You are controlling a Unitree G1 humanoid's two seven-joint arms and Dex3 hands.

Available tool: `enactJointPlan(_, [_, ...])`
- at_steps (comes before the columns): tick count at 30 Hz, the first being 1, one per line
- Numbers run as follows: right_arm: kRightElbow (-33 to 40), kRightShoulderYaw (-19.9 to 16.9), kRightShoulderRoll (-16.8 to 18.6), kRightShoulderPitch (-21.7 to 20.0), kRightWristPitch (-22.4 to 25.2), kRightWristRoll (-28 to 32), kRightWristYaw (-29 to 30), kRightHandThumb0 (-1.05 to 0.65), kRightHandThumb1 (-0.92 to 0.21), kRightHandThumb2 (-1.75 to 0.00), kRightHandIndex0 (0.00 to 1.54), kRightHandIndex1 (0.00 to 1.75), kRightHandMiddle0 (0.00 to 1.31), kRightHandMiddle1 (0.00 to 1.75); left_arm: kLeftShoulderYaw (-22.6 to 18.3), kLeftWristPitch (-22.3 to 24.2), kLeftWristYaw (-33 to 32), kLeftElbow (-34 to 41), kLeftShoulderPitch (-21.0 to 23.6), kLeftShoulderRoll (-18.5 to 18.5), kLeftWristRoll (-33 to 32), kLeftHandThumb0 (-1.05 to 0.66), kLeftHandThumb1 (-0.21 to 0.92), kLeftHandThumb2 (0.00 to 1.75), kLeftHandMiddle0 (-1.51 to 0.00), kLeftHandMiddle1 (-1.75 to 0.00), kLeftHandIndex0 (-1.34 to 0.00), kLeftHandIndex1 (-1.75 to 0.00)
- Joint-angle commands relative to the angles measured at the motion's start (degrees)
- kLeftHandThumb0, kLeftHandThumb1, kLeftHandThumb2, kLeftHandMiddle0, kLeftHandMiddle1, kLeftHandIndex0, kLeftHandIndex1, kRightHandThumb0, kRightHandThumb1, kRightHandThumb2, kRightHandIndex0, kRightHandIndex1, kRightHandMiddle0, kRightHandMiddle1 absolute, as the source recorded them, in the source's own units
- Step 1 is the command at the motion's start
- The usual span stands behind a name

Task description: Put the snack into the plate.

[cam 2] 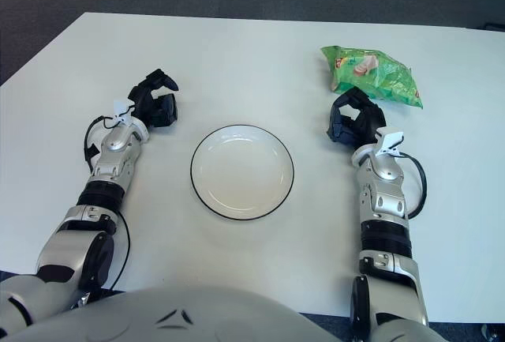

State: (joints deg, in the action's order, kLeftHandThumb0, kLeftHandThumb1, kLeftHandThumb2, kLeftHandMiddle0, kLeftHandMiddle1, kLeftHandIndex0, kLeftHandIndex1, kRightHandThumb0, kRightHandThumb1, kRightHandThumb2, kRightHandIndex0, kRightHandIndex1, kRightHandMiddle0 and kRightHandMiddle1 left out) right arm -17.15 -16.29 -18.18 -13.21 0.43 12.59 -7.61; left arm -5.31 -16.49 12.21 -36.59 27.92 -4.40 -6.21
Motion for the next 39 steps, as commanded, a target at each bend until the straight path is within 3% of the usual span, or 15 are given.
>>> enactJointPlan(1, [-2.2,-0.3,1.5,2.1,4.0,0.6,0.7,-0.44,-0.42,-1.18,1.19,1.75,0.53,1.75,0.2,1.1,-0.7,-3.4,-3.0,0.9,0.4,-0.45,0.39,1.23,-1.07,-1.75,-0.55,-1.75])
enactJointPlan(20, [10.4,-2.7,1.1,3.3,13.4,1.6,3.6,-0.44,-0.43,-1.17,1.04,1.75,0.52,1.75,0.1,-0.4,-0.1,-5.7,-2.2,1.1,-0.1,-0.45,0.39,1.22,-1.08,-1.75,-0.55,-1.75])
enactJointPlan(24, [15.4,-3.5,-0.7,3.7,17.0,1.6,3.9,-0.44,-0.43,-1.17,1.0,1.75,0.52,1.75,0.2,-0.2,0.0,-5.9,-2.1,1.1,0.0,-0.45,0.39,1.22,-1.07,-1.75,-0.55,-1.75])
enactJointPlan(34, [21.4,-5.4,-5.0,1.7,20.0,-0.2,4.4,-0.42,-0.5,-1.08,0.89,1.75,0.46,1.75,0.2,-0.9,-0.3,-6.7,-1.7,1.4,0.1,-0.45,0.4,1.22,-1.09,-1.75,-0.55,-1.75])
enactJointPlan(35, [22.1,-5.6,-5.5,1.5,20.2,-0.4,4.4,-0.27,-0.41,-1.2,0.82,1.75,0.44,1.75,0.2,-1.1,-0.2,-6.8,-1.7,1.4,0.1,-0.45,0.4,1.22,-1.09,-1.75,-0.55,-1.75])
enactJointPlan(39, [22.4,-5.9,-6.9,1.0,19.5,-1.3,4.3,-0.08,-0.28,-1.37,0.73,1.75,0.41,1.75,0.1,-1.6,-0.4,-7.4,-1.4,1.4,0.2,-0.45,0.4,1.21,-1.09,-1.75,-0.55,-1.75])
